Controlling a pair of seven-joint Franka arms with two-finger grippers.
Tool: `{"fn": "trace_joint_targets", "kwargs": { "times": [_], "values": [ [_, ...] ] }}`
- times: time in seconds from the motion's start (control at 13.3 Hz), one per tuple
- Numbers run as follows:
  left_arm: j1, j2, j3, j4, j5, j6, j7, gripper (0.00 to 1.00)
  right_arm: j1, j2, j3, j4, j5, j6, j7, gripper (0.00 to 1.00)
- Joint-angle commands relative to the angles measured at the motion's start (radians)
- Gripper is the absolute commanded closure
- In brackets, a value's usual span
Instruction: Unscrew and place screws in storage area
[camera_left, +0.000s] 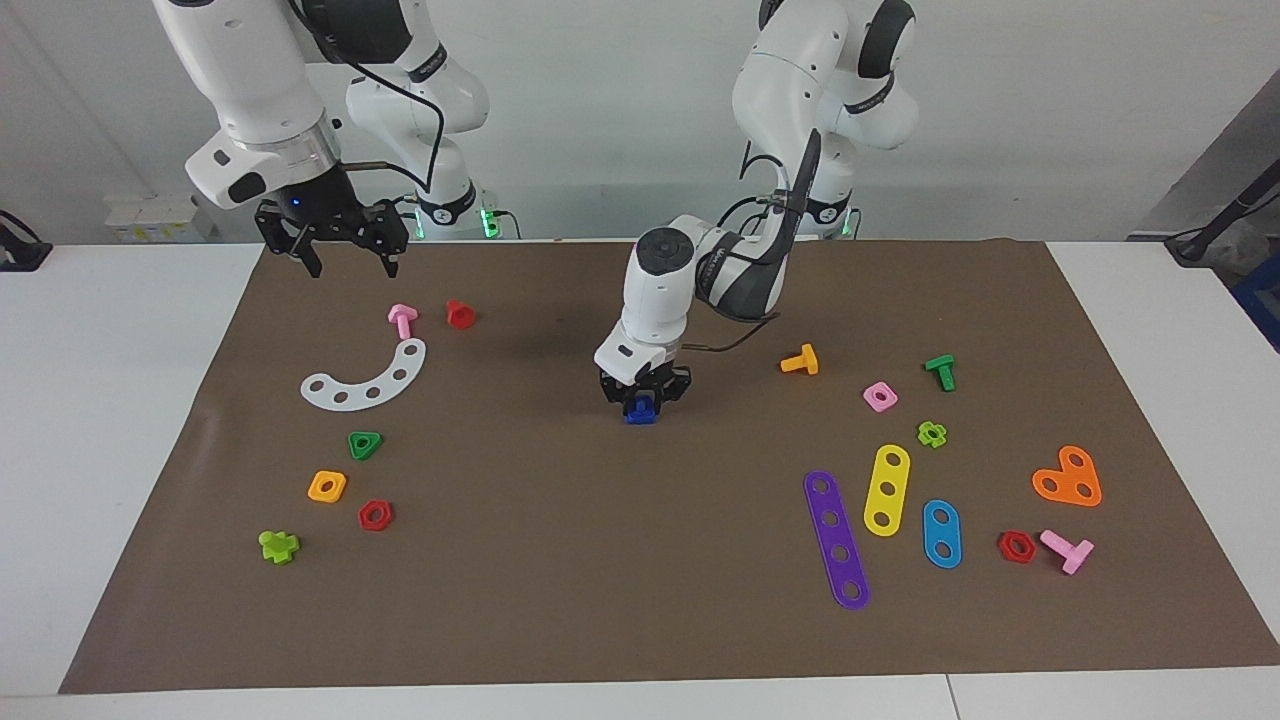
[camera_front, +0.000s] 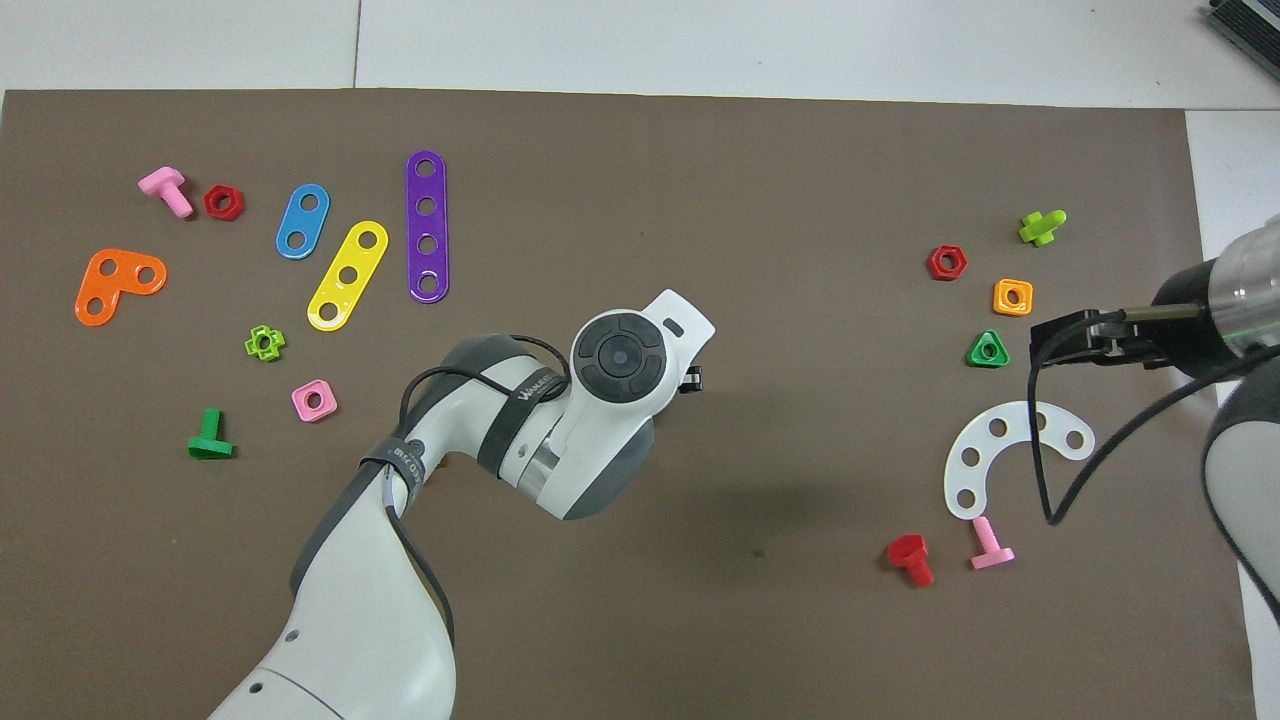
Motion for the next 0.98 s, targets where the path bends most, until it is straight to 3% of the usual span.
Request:
{"fn": "trace_joint_targets", "kwargs": {
  "times": [0.0,0.23,0.45,0.68,0.9],
  "values": [
    [-0.008,-0.006,0.02,0.044,-0.018,-0.051,-0.002,0.96,-0.007,-0.029,0.003,-0.036,0.022,0.028,-0.006,0.02],
    [0.011,0.04,0.028,0.208,-0.019,-0.267,-0.004,1.0,-0.007,-0.029,0.003,-0.036,0.022,0.03,-0.003,0.02],
    [0.131,0.063,0.027,0.369,-0.068,-0.46,0.005,1.0,-0.005,-0.029,0.006,-0.037,0.022,0.043,0.006,0.02],
    [0.251,0.058,0.02,0.361,-0.084,-0.467,0.094,1.0,0.03,-0.026,0.008,-0.051,0.021,0.06,0.025,0.02],
    [0.371,0.007,0.024,0.222,-0.096,-0.487,0.356,1.0,0.075,-0.032,0.008,-0.127,0.021,0.155,0.078,0.02]
  ]
}}
